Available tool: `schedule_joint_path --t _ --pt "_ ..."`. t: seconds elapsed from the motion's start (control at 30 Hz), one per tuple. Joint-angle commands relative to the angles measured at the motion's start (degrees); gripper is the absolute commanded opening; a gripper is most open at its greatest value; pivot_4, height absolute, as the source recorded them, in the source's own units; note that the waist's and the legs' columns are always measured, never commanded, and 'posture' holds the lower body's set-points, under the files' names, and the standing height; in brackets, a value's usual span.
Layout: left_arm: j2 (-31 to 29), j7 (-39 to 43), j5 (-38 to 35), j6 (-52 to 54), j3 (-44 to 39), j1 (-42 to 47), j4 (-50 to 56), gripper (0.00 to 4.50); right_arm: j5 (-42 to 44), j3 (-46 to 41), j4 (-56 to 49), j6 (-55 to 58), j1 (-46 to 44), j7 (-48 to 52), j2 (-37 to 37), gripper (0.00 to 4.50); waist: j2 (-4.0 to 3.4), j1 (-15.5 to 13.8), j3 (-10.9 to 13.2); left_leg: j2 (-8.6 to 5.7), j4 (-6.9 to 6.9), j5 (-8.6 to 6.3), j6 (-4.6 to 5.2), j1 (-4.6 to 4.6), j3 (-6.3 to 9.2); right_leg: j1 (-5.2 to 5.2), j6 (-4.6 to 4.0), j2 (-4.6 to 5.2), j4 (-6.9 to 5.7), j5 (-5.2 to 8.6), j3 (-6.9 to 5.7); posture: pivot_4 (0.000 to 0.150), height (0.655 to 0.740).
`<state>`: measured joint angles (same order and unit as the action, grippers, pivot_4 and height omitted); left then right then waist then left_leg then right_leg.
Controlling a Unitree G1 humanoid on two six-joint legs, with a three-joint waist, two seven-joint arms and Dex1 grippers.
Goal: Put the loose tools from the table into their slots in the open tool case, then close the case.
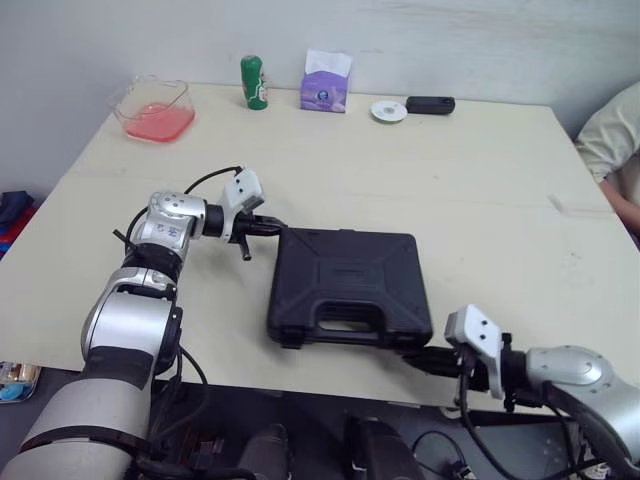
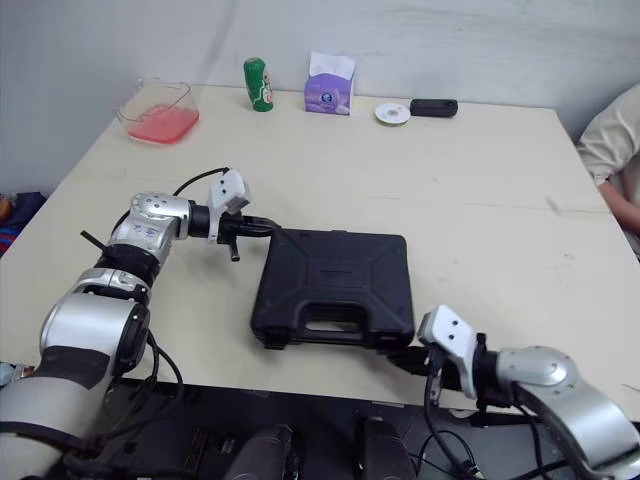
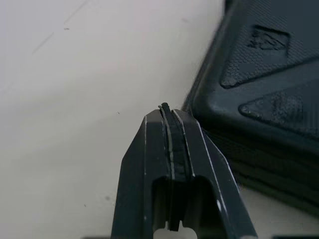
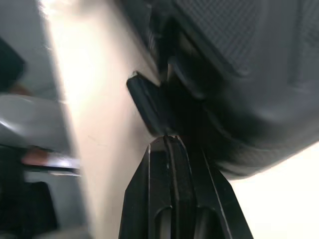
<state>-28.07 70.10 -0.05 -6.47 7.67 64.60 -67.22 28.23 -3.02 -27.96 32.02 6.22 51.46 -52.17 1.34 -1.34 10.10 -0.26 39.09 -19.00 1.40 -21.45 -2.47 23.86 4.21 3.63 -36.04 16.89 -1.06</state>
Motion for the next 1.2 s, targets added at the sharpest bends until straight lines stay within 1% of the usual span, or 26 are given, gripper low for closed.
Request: schedule_joint_path --t 0.03,0.17,0.33,0.47,0.5,0.6,0.67,0.73,0.77,0.83,0.87,0.93,1.03,1.2 --pt "0.3 4.7 -0.3 -0.8 0.0 -1.6 3.8 0.04 0.2 -4.3 1.3 -2.8 -2.0 2.2 -1.3 0.0 0.0 -0.1 0.0 0.0 0.0 -0.01 0.02 0.0 0.0 0.0 0.0 0.0 0.01 0.0 0.0 0.15 0.74" --pt "-0.1 6.7 -1.1 1.0 -0.8 -2.9 6.7 0.04 -0.7 -5.1 3.2 -3.4 -2.9 3.9 -2.1 0.0 0.0 -0.1 0.0 0.01 0.0 -0.03 0.05 -0.01 0.02 0.0 0.0 0.0 0.0 0.0 0.0 0.15 0.74" --pt "-2.7 9.5 -4.0 6.2 -2.6 -7.0 17.2 0.04 -0.9 -8.5 2.3 -2.3 0.0 5.2 -3.4 0.0 -0.01 0.0 0.0 0.01 0.0 -0.02 0.04 0.0 0.02 0.0 0.0 0.0 -0.04 0.0 0.02 0.15 0.74" --pt "-4.2 11.5 -9.2 18.5 -4.5 -7.7 29.6 0.04 0.7 -13.9 -2.0 -0.5 6.8 4.3 -2.3 0.0 -0.02 0.0 0.0 0.05 -0.01 -0.02 0.03 -0.05 0.08 0.0 0.0 -0.01 -0.08 0.0 0.01 0.15 0.74" --pt "-3.2 11.2 -11.0 22.8 -4.5 -7.3 33.7 0.04 1.1 -14.9 -3.3 -0.1 8.8 3.8 -1.6 0.0 -0.02 0.0 0.0 0.05 -0.01 -0.02 0.03 -0.06 0.1 0.0 0.0 -0.01 -0.09 0.0 0.0 0.15 0.74" --pt "-0.3 9.0 -14.2 31.2 -4.0 -6.3 42.0 0.04 1.5 -16.4 -5.7 0.6 12.0 2.7 -0.3 0.0 -0.04 -0.3 0.0 0.03 0.01 -0.02 0.03 0.02 0.23 -0.19 0.04 0.02 -0.02 -0.02 -0.01 0.15 0.74" --pt "3.0 7.2 -15.4 35.1 -2.8 -5.5 46.1 0.04 1.5 -17.0 -6.4 0.9 13.2 1.6 0.7 0.0 -0.04 -0.2 0.0 0.0 0.02 -0.04 0.08 0.04 0.26 -0.28 0.11 0.05 0.04 -0.06 0.0 0.15 0.74" --pt "6.5 5.9 -15.5 36.4 -0.7 -5.0 48.2 0.04 1.2 -17.3 -6.7 0.9 13.5 0.5 1.7 0.0 -0.05 -0.1 0.0 -0.02 0.03 -0.07 0.12 0.05 0.24 -0.29 0.12 0.05 0.05 -0.07 0.04 0.15 0.74" --pt "8.3 5.0 -15.0 36.4 0.7 -4.8 48.7 0.04 1.2 -17.6 -6.8 1.1 13.5 -0.1 2.2 0.0 -0.06 -0.1 0.0 -0.02 0.03 -0.07 0.12 0.06 0.24 -0.3 0.13 0.03 0.05 -0.07 0.04 0.15 0.74" --pt "15.1 2.2 -10.6 31.3 6.9 -4.8 45.5 0.04 2.2 -17.3 -7.8 1.9 12.8 -2.4 4.0 0.0 -0.06 -0.1 0.0 -0.02 0.03 -0.05 0.09 0.07 0.22 -0.27 0.13 -0.01 0.04 -0.07 0.05 0.15 0.74" --pt "17.4 1.1 -9.0 29.2 9.0 -4.7 43.9 0.04 2.4 -17.2 -8.3 2.1 12.6 -3.1 4.7 0.0 -0.06 -0.2 0.0 -0.01 0.02 -0.04 0.07 0.09 0.23 -0.29 0.13 -0.04 0.04 -0.07 0.05 0.15 0.74" --pt "21.1 -0.8 -7.2 26.4 10.6 -4.2 39.5 0.04 2.0 -16.3 -9.3 2.7 12.4 -4.3 5.4 0.0 -0.09 -0.2 0.0 -0.05 0.02 -0.04 0.07 0.1 0.17 -0.28 0.13 -0.04 0.08 -0.07 0.09 0.15 0.74" --pt "24.6 -2.1 -5.9 23.0 11.9 -3.0 34.2 0.04 2.1 -15.9 -10.1 3.4 12.1 -5.9 6.3 0.0 -0.11 0.5 0.0 -0.03 0.0 -0.17 0.31 0.13 0.08 -0.2 0.12 -0.13 0.11 -0.06 0.23 0.15 0.74" --pt "26.6 -2.0 -3.7 18.6 13.5 -1.8 29.3 0.04 2.3 -15.7 -10.7 4.3 11.5 -7.2 6.6 0.0 -0.31 0.5 0.0 0.01 -0.02 -0.2 0.36 0.21 0.08 -0.18 0.08 -0.16 0.06 -0.04 0.22 0.15 0.74"
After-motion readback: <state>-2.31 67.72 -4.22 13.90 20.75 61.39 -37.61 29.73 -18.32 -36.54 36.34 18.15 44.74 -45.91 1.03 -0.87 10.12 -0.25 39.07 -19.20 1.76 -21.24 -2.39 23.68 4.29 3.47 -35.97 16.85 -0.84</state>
